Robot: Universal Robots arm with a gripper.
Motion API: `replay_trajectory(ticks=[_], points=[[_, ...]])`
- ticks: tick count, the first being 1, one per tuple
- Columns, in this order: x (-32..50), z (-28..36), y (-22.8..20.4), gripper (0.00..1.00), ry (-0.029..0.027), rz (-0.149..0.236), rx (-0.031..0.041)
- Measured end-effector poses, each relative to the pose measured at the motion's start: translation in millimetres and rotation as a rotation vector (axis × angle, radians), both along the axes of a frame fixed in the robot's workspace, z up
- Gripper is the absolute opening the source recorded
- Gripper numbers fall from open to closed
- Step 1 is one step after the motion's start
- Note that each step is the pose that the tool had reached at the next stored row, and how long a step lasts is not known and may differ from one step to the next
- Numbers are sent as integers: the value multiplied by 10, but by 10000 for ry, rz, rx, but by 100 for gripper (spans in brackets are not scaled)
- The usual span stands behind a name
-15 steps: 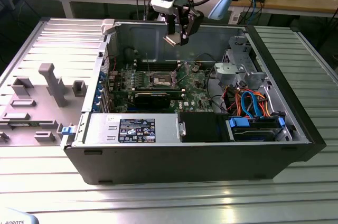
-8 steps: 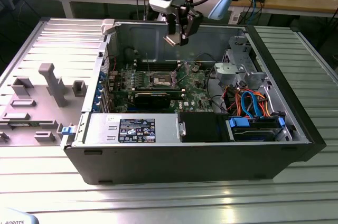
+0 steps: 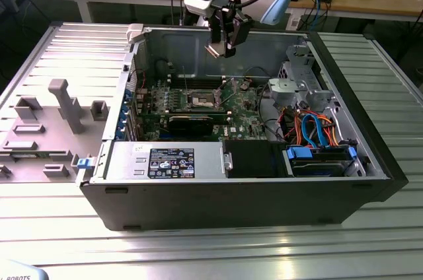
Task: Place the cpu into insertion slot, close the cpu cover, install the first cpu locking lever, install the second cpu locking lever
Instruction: 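Place the cpu into insertion slot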
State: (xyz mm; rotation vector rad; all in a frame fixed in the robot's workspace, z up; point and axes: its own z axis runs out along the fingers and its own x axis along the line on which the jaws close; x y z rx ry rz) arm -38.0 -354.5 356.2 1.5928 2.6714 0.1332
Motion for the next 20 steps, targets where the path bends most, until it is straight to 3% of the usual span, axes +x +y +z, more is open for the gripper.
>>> replay_trajectory(ticks=[10,16,20], points=[[0,0,0,54,0,-25,0],[-1,-1,0,54,1,-630,0],[-2,-2,0,54,-1,-637,0]])
